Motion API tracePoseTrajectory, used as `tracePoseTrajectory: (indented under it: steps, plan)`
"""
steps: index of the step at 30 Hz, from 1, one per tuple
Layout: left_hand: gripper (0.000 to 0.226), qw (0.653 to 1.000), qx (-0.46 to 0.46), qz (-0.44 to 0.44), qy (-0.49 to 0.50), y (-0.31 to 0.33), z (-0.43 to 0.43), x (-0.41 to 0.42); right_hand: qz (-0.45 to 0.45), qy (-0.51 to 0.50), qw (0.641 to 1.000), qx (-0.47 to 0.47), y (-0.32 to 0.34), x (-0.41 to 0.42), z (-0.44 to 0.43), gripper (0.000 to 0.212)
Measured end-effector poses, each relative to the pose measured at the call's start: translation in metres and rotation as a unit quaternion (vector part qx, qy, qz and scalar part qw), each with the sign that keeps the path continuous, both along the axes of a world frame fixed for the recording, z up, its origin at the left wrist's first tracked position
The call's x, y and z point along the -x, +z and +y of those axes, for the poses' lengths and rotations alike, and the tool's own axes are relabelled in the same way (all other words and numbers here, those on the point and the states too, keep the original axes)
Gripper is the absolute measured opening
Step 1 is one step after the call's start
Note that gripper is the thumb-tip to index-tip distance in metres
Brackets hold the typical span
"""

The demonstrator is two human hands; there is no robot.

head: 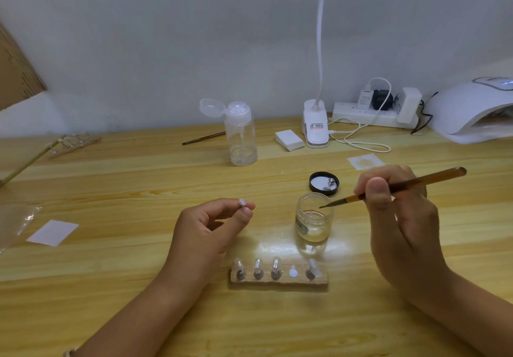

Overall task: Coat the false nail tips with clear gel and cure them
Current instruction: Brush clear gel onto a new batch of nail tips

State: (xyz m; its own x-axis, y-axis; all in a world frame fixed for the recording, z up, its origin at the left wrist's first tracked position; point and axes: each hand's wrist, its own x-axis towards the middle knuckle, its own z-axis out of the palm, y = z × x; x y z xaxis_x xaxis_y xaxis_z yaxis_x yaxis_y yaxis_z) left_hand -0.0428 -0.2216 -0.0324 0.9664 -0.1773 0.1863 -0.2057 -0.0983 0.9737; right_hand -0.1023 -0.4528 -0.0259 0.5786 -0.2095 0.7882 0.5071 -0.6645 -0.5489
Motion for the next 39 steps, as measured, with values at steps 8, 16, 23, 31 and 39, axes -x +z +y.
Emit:
tracePoseTrajectory:
  steps: [8,16,23,31,39]
  plan:
    - [0.015,1.0,0.0,-0.003,-0.003,0.0,0.0,0.0,-0.026,0.011,1.0,0.0,0.0,0.002,-0.001,0.028]
    - [0.014,1.0,-0.004,0.0,0.001,0.0,0.001,0.0,-0.031,0.014,0.999,-0.01,0.001,0.002,-0.004,0.027]
    - [0.014,1.0,0.003,-0.008,-0.001,0.0,0.0,-0.001,-0.034,0.026,0.999,-0.018,0.001,0.001,-0.004,0.027]
    - [0.014,1.0,-0.002,-0.004,0.003,0.0,-0.001,0.0,-0.037,0.029,0.998,-0.034,0.003,0.004,-0.005,0.024]
    - [0.009,0.998,-0.027,-0.041,-0.038,0.005,-0.001,0.006,-0.043,0.052,0.998,0.019,0.002,0.017,0.015,0.029]
